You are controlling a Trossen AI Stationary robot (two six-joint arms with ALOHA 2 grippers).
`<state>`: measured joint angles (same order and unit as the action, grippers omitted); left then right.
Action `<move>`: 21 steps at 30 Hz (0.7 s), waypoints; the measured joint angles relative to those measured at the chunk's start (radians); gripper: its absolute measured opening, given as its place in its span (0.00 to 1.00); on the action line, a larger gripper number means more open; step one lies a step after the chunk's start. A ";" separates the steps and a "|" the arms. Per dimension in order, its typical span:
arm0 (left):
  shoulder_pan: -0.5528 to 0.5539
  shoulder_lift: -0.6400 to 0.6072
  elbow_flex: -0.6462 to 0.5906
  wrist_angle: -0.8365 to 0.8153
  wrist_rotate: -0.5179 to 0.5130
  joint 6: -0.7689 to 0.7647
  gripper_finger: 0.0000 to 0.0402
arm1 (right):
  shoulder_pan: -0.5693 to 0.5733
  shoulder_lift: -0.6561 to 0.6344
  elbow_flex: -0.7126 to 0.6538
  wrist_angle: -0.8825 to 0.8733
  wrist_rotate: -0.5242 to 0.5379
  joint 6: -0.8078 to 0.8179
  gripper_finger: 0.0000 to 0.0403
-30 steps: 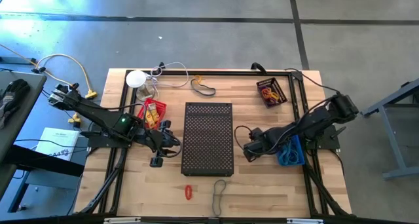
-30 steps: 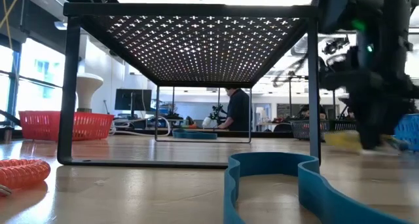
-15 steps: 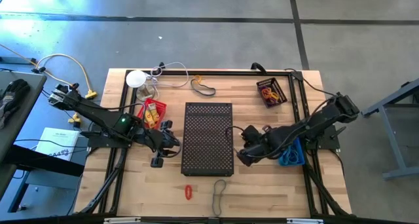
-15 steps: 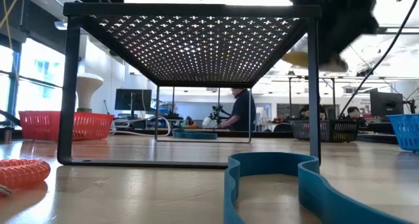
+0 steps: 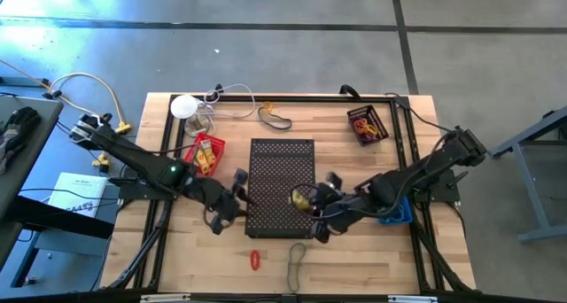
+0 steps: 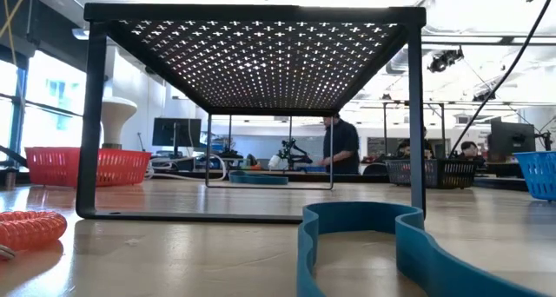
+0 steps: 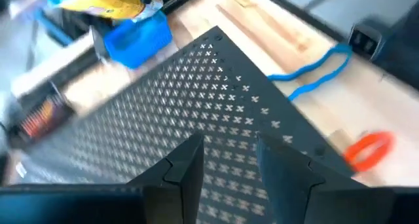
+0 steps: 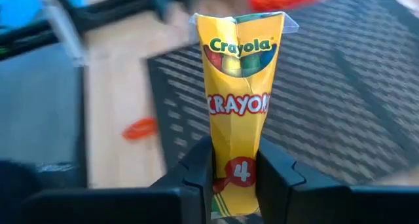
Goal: Pick & Place Office Desk Supplies
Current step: Put the yellow crayon box into the red bin
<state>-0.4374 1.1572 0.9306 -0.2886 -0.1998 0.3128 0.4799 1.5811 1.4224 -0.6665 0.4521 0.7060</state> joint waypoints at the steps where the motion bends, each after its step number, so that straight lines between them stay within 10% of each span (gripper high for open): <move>1: -0.007 0.011 -0.001 0.022 -0.012 0.057 0.33 | -0.005 0.011 0.001 0.038 -0.022 -0.036 0.17; 10: -0.071 0.051 0.000 0.160 -0.176 0.266 0.33 | -0.032 0.130 0.000 0.156 -0.238 -0.135 0.17; 21: -0.091 0.139 0.000 0.264 -0.133 0.322 0.33 | -0.106 0.217 -0.001 0.317 -0.447 -0.213 0.18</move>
<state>-0.5284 1.2962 0.9310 -0.0248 -0.3328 0.6343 0.3739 1.7985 1.4216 -0.3490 0.0051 0.4927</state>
